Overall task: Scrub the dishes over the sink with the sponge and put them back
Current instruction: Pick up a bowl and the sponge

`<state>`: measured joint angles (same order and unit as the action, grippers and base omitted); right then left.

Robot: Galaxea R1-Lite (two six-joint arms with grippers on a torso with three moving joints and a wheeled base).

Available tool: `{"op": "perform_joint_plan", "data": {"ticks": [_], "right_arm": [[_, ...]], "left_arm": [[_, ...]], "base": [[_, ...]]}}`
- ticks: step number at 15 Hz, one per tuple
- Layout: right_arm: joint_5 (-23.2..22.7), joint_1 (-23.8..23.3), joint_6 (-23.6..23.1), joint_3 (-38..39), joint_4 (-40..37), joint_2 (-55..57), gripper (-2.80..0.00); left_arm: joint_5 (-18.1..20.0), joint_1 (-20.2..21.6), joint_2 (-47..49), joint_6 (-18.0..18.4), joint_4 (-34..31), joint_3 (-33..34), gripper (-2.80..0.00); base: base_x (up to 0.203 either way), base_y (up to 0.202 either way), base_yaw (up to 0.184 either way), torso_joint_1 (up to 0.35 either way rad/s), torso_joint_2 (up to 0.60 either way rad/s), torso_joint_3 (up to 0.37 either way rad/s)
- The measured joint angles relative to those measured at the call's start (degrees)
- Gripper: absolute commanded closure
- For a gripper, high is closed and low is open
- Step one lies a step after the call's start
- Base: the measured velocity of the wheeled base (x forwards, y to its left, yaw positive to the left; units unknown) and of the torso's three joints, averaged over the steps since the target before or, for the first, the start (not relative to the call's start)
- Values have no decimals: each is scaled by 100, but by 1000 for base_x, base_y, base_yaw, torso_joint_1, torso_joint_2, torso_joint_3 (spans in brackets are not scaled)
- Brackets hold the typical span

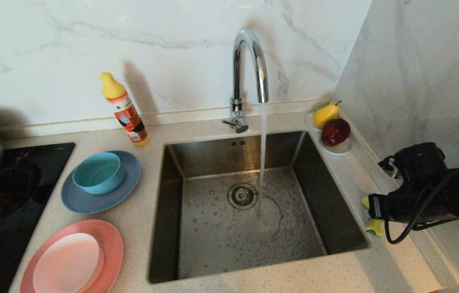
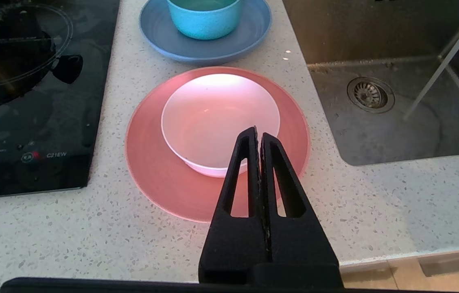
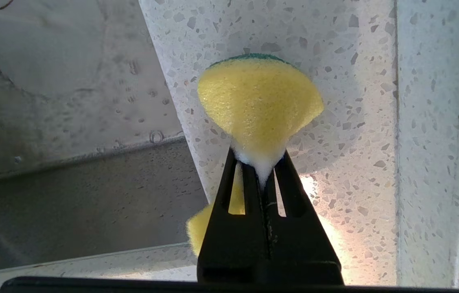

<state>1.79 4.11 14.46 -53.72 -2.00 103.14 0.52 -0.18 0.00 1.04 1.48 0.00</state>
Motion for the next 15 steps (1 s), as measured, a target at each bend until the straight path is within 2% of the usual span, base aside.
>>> {"op": "perform_joint_plan", "data": {"ticks": [6,12,15], "right_arm": [[13,21,-222,20,-42,-148,0],[-11,-120,-1205,-32,10,-320,0],[-30,-175,-1347,-49,18,-347,0]], "left_arm": [[0,0,0,0,-2,0,0],[-1,0,0,0,0,0,0],[-1,0,0,1,-2,0,0]], "base": [[0,0,0,0,0,0],[0,0,0,0,0,0],[0,0,0,0,0,0]]}}
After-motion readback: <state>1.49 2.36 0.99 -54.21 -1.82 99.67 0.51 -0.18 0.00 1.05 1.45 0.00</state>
